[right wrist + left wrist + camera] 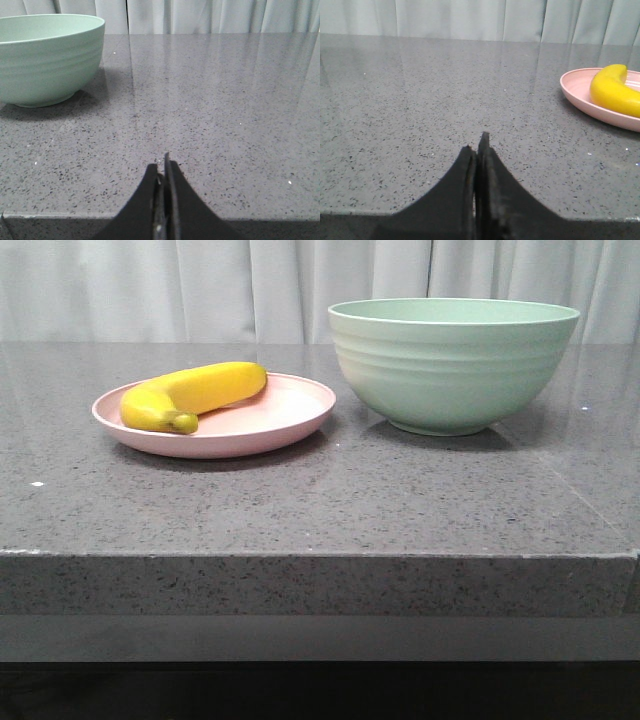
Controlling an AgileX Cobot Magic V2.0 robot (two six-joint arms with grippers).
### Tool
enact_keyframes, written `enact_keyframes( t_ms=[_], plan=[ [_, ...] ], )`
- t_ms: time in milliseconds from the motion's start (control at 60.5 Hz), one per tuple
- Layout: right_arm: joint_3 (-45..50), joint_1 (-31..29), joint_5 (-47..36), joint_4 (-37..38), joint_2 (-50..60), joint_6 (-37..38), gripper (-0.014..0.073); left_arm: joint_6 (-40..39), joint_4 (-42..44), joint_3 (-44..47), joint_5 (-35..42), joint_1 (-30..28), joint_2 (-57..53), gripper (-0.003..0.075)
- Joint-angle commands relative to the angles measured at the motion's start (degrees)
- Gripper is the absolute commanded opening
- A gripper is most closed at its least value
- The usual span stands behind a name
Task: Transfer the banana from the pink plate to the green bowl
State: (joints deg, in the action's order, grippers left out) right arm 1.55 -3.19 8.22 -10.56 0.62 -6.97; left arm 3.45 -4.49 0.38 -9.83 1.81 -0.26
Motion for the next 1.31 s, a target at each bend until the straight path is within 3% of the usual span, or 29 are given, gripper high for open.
enact_keyframes(
  t_ms=[0,281,380,513,728,1009,1108,1290],
  plan=[
    [0.03,-0.25,-4.21,0.26,1.34,-0.28,-0.006,-0.41,-0.56,0.26,6.53,-0.17,-0.98,-0.002],
    [-0.83,-0.25,-6.57,-0.21,1.34,-0.28,-0.006,-0.41,-0.56,-1.29,9.19,-0.17,-0.88,-0.002],
    [-4.87,-0.25,-3.77,-0.21,1.27,-0.34,-0.006,-0.41,-0.56,-5.16,8.26,-0.17,-0.15,-0.002],
    [-13.48,-0.25,2.5,-0.21,-2.12,-0.34,-0.006,-0.41,-0.56,-13.18,4.27,-0.17,6.26,-0.002],
    [-24.57,-0.25,3.36,-0.21,-13.41,-0.63,-0.006,-0.41,-0.56,-25.81,-1.67,-0.17,21.97,-0.002],
    [-26.93,-0.25,2.99,-0.21,-18.4,-0.69,-0.0052,-0.41,-0.56,-29.64,-1.11,-0.17,27.63,-0.0008],
    [-26.93,-0.25,3.11,-0.21,-18.4,-0.69,0.0022,-0.41,-0.56,-29.64,-1.22,-0.17,27.63,0.013],
    [-26.93,-0.25,3.11,-0.21,-18.4,-0.69,0.0315,-0.41,-0.56,-29.64,-1.22,-0.17,27.63,0.0606]
  ],
)
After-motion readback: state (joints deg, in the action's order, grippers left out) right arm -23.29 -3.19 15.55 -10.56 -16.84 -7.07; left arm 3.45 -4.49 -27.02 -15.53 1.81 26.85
